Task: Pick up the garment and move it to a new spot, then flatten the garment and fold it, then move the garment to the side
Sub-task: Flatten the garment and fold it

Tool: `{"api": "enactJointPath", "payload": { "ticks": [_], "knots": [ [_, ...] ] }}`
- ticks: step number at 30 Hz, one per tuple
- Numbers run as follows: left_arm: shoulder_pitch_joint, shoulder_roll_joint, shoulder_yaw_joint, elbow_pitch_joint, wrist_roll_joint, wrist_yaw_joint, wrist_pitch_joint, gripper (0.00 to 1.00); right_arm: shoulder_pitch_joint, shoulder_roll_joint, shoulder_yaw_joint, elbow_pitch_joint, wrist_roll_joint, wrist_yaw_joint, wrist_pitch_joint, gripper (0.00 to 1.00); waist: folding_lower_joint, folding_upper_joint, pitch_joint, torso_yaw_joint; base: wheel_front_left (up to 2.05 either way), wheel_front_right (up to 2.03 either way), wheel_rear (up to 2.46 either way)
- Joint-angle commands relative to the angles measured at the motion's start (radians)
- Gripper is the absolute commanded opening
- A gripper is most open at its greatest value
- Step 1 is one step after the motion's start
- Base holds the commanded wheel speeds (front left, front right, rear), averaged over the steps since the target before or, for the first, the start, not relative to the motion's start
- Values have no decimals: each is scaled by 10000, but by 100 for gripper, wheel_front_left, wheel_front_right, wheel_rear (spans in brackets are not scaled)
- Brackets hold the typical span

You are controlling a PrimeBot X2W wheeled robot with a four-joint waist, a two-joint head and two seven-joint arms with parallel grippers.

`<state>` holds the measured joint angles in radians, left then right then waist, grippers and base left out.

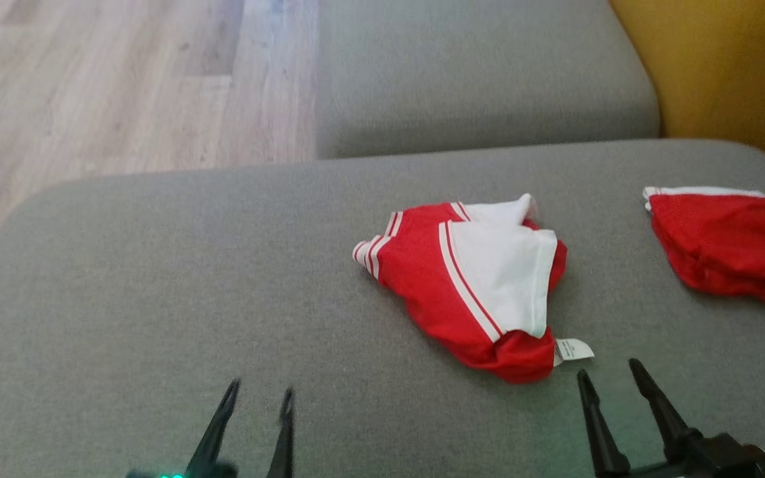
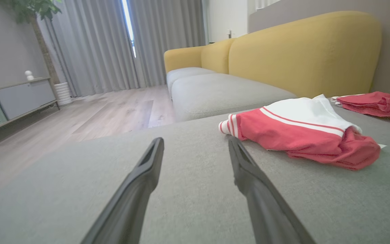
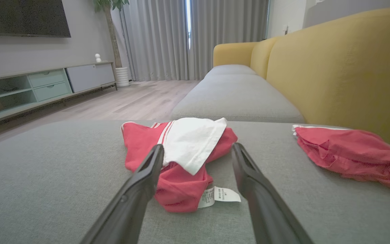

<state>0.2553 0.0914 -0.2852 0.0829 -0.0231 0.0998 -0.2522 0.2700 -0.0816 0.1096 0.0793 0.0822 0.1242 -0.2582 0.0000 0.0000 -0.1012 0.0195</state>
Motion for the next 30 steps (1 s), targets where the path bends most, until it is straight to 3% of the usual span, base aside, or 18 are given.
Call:
{"api": "enactJointPath", "payload": {
  "ticks": [1,8,11,16,19,22,26,30],
  "knots": [
    [-1169,-65,176,-103,141,-142,-95,100,-587,-286,336,-364,69,65,-36,100,0,0,322,-67,0,0,0],
    [-4743,-279,-569,2571,106,-1049,93,100,-1294,-851,869,-527,228,65,-36,100,0,0,1786,-559,0,0,0],
    [-6608,-353,-874,3948,370,-892,982,100,-1762,-1002,960,-639,326,65,-36,100,0,0,2574,-812,0,0,0],
    [-8870,-405,-1386,5529,-472,-695,1993,100,-2303,-1129,1131,-629,452,65,-36,100,0,0,3464,-1163,0,0,0],
    [-9714,-407,-1925,6528,-866,-560,2722,100,-2550,-1193,1286,-617,530,65,-36,100,0,0,3779,-1355,0,0,0],
    [-10337,-409,-2427,7516,-1438,-764,3226,100,-2825,-1210,1286,-611,585,65,-36,100,0,0,4018,-1550,0,0,0],
    [-10635,-410,-2886,7998,-1970,-1164,3177,100,-3003,-1223,1273,-602,597,65,-36,100,0,0,4150,-1650,0,0,0],
    [-10867,-410,-3423,8315,-2232,-1273,3036,100,-3100,-1176,1248,-602,569,65,-36,100,0,0,4204,-1721,0,0,0]
  ]
}}
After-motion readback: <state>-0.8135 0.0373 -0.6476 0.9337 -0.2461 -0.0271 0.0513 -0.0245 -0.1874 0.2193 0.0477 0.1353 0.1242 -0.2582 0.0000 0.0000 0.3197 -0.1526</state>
